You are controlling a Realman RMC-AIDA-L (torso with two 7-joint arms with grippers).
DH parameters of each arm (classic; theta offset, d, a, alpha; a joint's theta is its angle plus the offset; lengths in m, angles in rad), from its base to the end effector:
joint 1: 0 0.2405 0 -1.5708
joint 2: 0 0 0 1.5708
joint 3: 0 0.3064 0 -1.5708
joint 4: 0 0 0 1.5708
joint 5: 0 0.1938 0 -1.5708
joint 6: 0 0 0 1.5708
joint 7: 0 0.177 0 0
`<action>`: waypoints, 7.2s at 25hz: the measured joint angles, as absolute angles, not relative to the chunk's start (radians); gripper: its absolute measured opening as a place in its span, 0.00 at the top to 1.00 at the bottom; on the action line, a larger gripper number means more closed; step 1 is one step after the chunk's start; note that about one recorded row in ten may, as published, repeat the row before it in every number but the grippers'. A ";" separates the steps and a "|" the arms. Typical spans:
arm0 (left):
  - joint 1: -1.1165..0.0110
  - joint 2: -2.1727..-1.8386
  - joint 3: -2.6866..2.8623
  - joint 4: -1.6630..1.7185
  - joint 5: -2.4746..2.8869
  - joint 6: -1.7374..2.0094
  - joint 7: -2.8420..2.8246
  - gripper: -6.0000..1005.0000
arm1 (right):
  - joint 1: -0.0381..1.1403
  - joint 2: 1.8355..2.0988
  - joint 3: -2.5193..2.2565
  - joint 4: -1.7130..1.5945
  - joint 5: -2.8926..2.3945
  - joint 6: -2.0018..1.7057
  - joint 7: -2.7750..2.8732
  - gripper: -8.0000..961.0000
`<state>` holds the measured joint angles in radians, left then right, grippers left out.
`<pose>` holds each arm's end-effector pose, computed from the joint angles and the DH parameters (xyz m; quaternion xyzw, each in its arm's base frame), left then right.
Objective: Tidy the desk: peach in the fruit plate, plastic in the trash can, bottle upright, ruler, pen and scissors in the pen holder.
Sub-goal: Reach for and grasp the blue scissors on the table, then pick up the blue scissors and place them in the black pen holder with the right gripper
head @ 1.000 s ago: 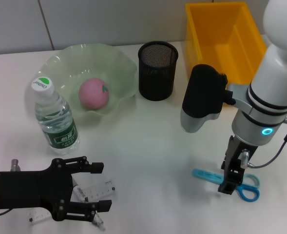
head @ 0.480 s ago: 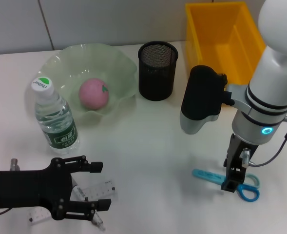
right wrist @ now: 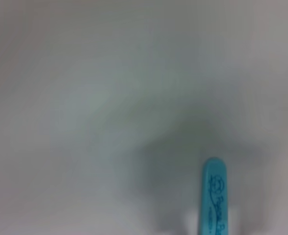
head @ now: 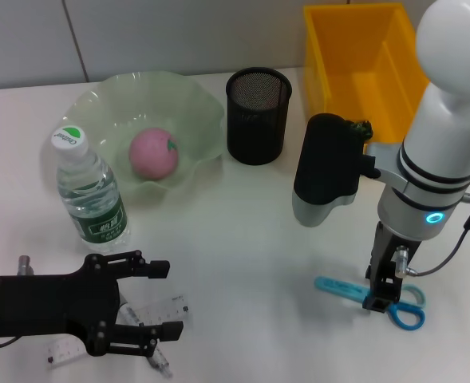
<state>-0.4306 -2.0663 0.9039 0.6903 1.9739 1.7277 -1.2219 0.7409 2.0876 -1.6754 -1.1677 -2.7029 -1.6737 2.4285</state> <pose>-0.2829 0.2852 -0.0692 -0.9689 -0.1164 -0.2176 0.0162 0.2427 0.3449 -0.0910 -0.9105 0.1672 -0.3740 0.0559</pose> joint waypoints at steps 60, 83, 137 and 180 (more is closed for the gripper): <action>-0.420 -2.066 0.903 0.689 1.971 1.724 -1.219 0.14 | 0.726 2.089 -1.700 -1.158 -2.700 -1.650 2.430 0.69; -0.423 -2.066 0.902 0.689 1.968 1.724 -1.219 0.14 | 0.699 2.086 -1.715 -1.237 -2.698 -1.631 2.428 0.76; -0.429 -2.067 0.897 0.613 1.813 1.718 -1.219 0.14 | 0.619 2.080 -1.194 -1.200 -2.283 -1.504 1.983 0.76; -0.440 -2.071 0.888 0.609 1.746 1.703 -1.214 0.15 | 0.501 2.082 -1.134 -1.097 -1.778 -1.213 1.506 0.76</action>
<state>-0.4400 -2.0709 0.8881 0.6089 1.7458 1.7031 -1.2136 0.5014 2.0815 -1.1339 -1.0973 -1.7785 -1.2125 1.5065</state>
